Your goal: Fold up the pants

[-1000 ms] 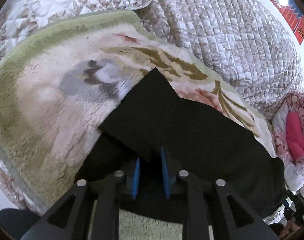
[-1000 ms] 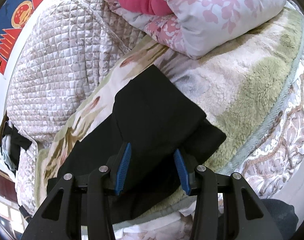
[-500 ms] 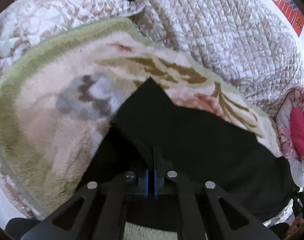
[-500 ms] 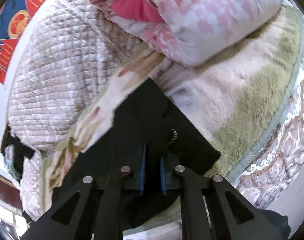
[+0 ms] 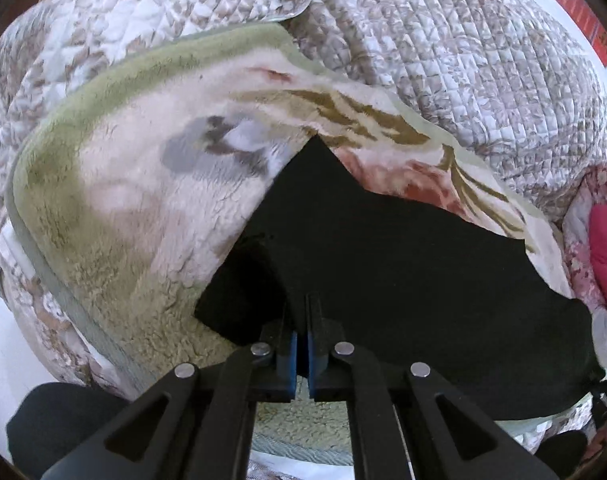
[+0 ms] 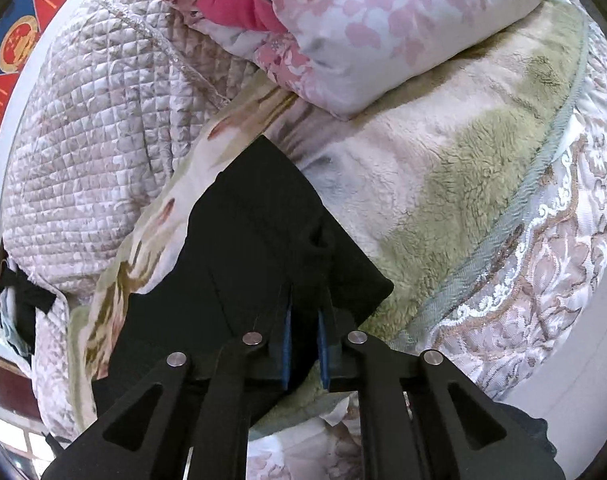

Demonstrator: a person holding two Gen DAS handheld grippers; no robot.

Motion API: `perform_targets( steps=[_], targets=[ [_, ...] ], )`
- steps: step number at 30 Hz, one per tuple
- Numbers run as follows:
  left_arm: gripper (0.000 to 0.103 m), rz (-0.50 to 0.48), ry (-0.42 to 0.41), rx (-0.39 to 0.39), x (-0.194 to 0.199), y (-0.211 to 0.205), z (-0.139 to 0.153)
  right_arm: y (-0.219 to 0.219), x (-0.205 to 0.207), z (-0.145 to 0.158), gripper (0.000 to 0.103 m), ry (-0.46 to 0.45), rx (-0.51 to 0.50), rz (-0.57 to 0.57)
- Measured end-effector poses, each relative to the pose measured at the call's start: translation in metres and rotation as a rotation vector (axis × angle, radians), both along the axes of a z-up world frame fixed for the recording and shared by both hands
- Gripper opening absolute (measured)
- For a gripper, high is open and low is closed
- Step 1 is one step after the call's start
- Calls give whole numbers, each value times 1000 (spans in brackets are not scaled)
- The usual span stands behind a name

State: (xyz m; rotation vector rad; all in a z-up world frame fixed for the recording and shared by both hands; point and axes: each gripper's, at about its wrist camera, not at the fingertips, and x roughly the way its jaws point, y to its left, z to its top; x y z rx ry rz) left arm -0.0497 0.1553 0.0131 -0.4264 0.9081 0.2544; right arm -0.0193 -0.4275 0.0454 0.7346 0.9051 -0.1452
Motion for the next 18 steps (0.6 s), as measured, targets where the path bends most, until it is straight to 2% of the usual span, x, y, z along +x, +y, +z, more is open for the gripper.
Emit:
perform_targets(
  steps=[1, 2, 6, 9, 12, 15, 18],
  targets=[
    [9, 7, 4, 11, -2, 0, 1, -1, -2, 1, 22, -1, -6, -2],
    [9, 25, 8, 25, -5, 2, 4, -1, -5, 6, 24, 1, -40, -20],
    [9, 113, -12, 79, -19, 15, 19, -5, -18, 29, 25, -52, -178, -83],
    [9, 148, -49, 125, -20, 21, 32, 7, -9, 41, 26, -104, -228, -6],
    [9, 82, -87, 106, -7, 10, 40, 34, 9, 39, 26, -132, -243, 152],
    [10, -49, -92, 58, 15, -16, 38, 61, 32, 25, 26, -124, -267, 290],
    [15, -191, -93, 41, 37, -49, 30, 64, 48, 3, 26, -38, -305, 294]
  ],
)
